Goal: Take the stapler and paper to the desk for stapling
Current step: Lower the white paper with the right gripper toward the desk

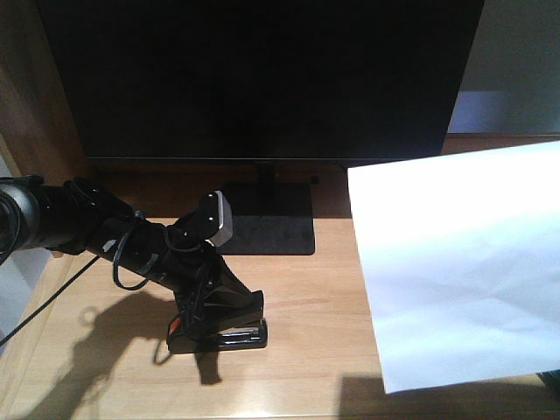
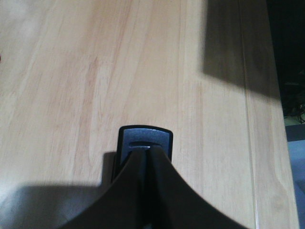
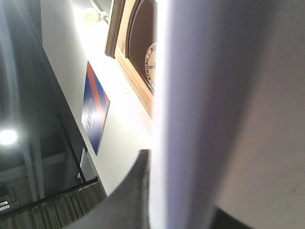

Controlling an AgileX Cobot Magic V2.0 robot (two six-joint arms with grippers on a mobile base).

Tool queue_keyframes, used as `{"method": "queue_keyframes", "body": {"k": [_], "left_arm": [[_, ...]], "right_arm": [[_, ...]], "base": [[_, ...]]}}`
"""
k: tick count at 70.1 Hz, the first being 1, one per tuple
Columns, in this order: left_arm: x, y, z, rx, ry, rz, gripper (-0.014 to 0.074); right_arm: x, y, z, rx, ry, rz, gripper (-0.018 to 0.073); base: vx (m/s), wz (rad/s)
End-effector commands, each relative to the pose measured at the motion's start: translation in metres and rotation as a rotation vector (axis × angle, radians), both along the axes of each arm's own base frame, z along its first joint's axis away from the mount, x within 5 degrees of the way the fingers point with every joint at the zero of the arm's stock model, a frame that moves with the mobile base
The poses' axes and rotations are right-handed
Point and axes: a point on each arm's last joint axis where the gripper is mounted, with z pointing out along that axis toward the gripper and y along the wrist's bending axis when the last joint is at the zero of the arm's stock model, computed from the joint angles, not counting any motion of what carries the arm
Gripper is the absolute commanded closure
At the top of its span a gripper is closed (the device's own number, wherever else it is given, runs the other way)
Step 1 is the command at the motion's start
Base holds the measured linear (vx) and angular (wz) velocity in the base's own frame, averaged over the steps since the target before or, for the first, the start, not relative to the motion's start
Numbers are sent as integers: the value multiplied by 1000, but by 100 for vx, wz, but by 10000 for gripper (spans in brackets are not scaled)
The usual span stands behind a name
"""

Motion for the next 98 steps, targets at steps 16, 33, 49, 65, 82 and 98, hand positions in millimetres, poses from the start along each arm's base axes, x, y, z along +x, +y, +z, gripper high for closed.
{"method": "queue_keyframes", "body": {"k": [16, 33, 49, 65, 82, 98], "left_arm": [[0, -5, 26, -76, -29, 9, 603], [0, -5, 26, -76, -29, 9, 603], [0, -5, 26, -76, -29, 9, 603], [0, -5, 26, -76, -29, 9, 603], [0, -5, 26, -76, -29, 10, 603], [0, -5, 26, -76, -29, 10, 603]], "right_arm": [[-3, -1, 11, 18, -49, 9, 565], [-3, -1, 11, 18, -49, 9, 565], [-3, -1, 11, 18, -49, 9, 565], [-3, -2, 11, 31, -45, 7, 565], [10, -7, 10, 104, 30, -22, 563], [41, -12, 7, 153, 88, -80, 563]], "base": [[0, 0], [0, 0], [0, 0], [0, 0], [0, 0], [0, 0]]}}
